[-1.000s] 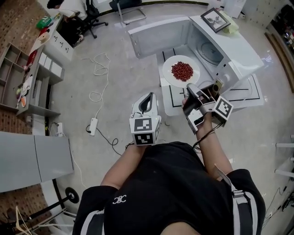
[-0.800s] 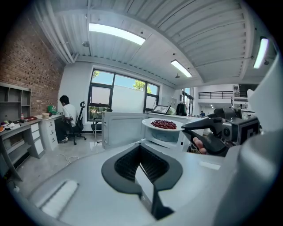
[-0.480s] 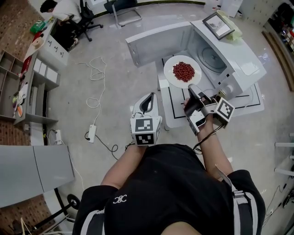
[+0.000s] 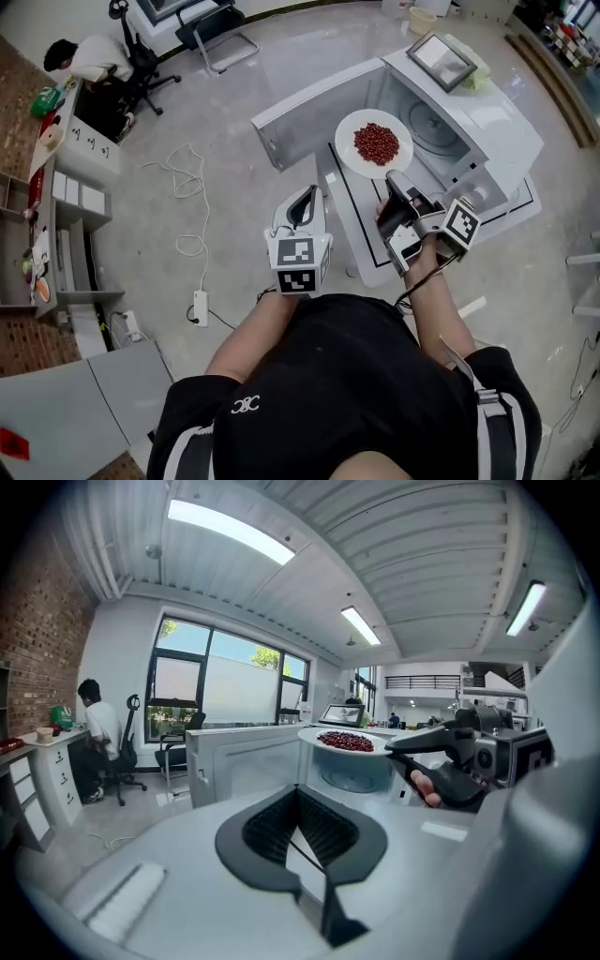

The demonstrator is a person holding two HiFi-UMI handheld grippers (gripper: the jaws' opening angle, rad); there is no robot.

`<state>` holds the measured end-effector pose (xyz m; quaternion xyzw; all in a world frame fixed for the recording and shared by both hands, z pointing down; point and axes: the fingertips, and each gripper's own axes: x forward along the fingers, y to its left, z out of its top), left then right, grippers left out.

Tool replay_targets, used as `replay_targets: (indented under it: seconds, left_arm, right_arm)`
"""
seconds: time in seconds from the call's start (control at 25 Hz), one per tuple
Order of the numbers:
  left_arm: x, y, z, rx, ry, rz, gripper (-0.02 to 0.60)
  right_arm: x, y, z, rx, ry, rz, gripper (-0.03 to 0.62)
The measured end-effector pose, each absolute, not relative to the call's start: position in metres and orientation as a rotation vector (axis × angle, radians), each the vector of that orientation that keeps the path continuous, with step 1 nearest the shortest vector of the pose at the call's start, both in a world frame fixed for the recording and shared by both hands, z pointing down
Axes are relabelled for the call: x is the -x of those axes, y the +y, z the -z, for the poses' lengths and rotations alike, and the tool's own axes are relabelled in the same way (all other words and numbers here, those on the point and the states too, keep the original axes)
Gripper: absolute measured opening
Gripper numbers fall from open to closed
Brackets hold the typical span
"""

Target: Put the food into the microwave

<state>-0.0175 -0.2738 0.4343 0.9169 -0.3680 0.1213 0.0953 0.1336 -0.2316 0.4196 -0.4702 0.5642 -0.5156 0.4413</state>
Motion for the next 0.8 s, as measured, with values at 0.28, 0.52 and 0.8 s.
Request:
replay_targets:
  seconds: [0.28,0.52,0.8]
  left_arm:
    - [0.011,-0.312,-0.442,-2.787,-0.878,-0.405,0.008]
    - [0.005,-0.328,-0.444,-2.833,-0.690,-0.419,0.009]
    - [-0.002,-0.339,-0.449,-2.867,-0.511,-0.448,0.008]
  right_arm:
    - [-0.137,-0.254,-0.426,1.268,1.268,1.194,0.017]
    - [-0.143,-0.257,-0.429,1.355,1.136,1.105,0.017]
    - [-0.160,-0.247,-0.436,1.438,0.980,0.982,0.017]
